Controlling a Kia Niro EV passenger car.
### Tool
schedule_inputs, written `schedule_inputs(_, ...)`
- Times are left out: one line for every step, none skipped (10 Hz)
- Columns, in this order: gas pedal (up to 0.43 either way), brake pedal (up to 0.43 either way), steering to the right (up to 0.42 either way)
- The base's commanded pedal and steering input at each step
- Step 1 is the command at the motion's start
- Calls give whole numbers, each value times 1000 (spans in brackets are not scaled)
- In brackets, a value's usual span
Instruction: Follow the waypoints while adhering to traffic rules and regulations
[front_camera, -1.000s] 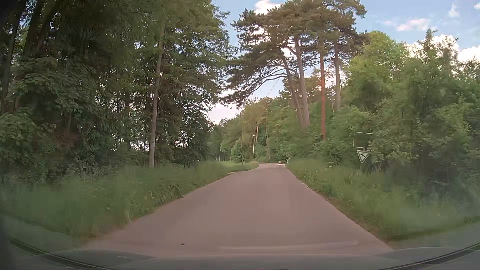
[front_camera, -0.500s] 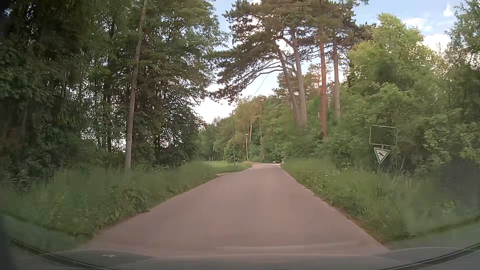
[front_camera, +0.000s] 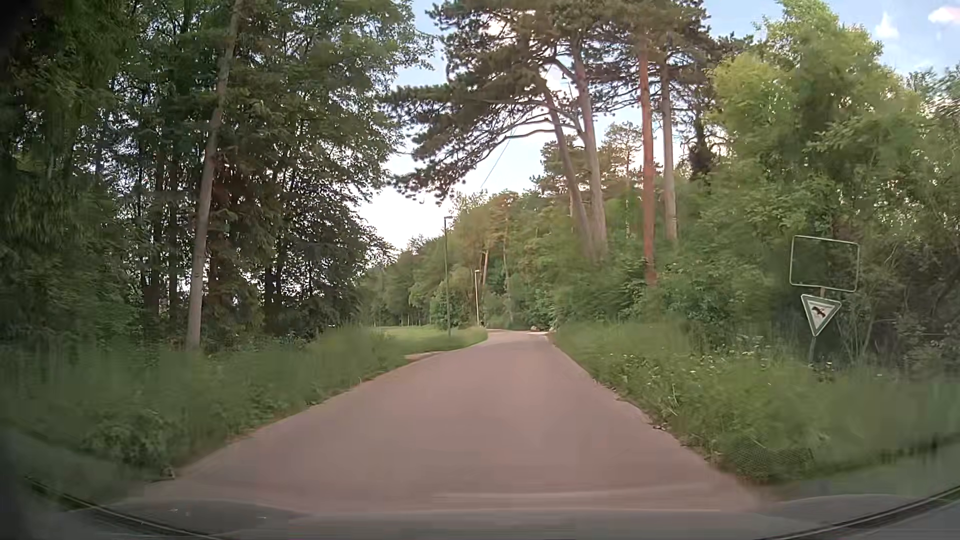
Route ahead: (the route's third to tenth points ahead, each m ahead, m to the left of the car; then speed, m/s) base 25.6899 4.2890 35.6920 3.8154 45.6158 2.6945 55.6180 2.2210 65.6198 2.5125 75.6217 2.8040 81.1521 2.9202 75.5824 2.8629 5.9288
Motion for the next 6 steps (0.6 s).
schedule_inputs(8,18,19)
schedule_inputs(8,18,12)
schedule_inputs(8,18,4)
schedule_inputs(8,18,1)
schedule_inputs(8,18,2)
schedule_inputs(8,18,2)
